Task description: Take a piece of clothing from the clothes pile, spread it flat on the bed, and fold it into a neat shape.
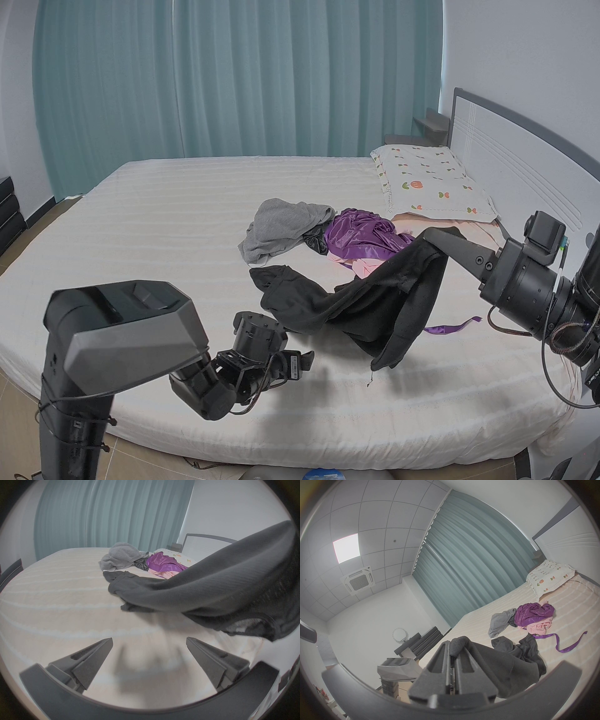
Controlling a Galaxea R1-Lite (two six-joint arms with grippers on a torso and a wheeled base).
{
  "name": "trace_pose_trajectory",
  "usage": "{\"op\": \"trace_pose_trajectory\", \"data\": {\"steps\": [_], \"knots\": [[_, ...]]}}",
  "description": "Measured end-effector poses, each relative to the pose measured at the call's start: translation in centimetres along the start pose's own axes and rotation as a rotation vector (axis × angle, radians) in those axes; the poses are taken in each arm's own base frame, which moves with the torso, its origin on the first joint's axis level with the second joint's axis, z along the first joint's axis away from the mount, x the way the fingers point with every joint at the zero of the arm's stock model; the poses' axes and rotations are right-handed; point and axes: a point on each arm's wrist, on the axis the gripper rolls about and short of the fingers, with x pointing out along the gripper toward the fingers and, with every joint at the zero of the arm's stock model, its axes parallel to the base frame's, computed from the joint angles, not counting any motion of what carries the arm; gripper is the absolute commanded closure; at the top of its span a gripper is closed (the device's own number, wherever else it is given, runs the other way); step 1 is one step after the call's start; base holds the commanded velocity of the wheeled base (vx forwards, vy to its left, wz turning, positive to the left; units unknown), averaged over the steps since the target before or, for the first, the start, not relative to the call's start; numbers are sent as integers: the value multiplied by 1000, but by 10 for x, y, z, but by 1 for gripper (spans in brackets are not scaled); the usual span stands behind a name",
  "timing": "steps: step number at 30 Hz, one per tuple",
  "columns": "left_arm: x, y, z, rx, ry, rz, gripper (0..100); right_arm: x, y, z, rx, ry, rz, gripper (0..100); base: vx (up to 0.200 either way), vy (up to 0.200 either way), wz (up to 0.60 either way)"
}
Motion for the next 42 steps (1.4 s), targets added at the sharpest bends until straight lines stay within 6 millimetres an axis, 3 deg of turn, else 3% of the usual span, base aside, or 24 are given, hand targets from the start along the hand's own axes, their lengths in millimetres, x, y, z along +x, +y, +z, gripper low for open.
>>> {"op": "trace_pose_trajectory", "data": {"steps": [7, 13, 14, 21, 28, 34, 42], "knots": [[46, -5, 10, -18, -50, 34, 0, 0, 0, 0, 0, -1, -1, 100, 0, 0, 0], [74, 5, 26, -43, -98, 139, 0, 0, -1, 0, 1, -2, -2, 100, 0, 0, 0], [77, 9, 27, -45, -91, 155, 100, 0, -1, 0, 2, -2, -2, 100, 0, 0, 0], [93, 26, 38, -88, -115, 215, 100, -1, -4, 1, 8, -5, -16, 100, 0, 0, 0], [80, 35, 38, -161, -120, 235, 100, -2, -10, 2, 9, -10, -38, 100, 0, 0, 0], [44, 40, 48, -193, -106, 250, 100, 0, -17, 3, 11, -11, -61, 100, 0, 0, 0], [-42, 33, 76, -277, -93, 241, 100, 18, -38, 14, 9, -39, -127, 100, 0, 0, 0]]}}
